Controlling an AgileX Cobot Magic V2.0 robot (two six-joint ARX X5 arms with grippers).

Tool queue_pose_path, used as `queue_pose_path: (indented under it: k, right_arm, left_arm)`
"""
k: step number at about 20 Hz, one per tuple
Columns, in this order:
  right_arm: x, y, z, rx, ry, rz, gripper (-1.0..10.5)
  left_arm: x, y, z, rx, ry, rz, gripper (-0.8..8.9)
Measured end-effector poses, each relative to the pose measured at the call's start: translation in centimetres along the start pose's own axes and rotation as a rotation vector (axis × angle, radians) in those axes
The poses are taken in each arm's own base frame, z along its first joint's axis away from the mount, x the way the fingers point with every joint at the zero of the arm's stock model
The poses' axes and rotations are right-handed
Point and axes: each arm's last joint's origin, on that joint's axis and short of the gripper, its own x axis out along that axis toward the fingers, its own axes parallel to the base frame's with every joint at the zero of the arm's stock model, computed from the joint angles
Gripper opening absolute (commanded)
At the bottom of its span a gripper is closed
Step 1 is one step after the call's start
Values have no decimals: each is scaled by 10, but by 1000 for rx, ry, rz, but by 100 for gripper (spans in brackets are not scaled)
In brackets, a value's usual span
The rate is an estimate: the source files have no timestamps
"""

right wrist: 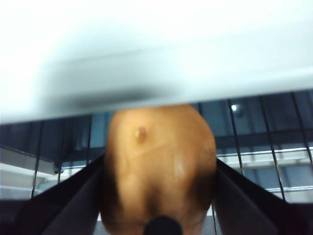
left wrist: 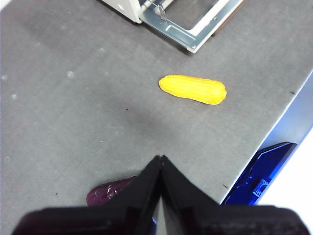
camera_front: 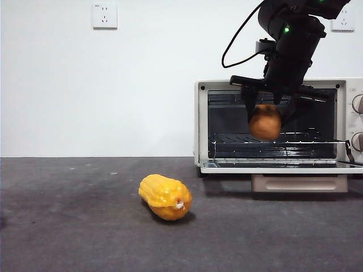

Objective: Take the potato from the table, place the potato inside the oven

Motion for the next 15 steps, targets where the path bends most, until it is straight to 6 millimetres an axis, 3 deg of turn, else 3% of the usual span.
queue_pose_path:
  k: [3,9,15]
  right_arm:
    - [0,-1,0,1,-9,-22,241]
    - [0,-1,0,0,-12,-32,508]
    - [0,-1,0,0,-10,-33,541]
  left_arm:
    - [0,0,0,0,1,0,-8]
    - [0,0,0,0,1,0,-8]
    - [0,0,0,0,1,0,-8]
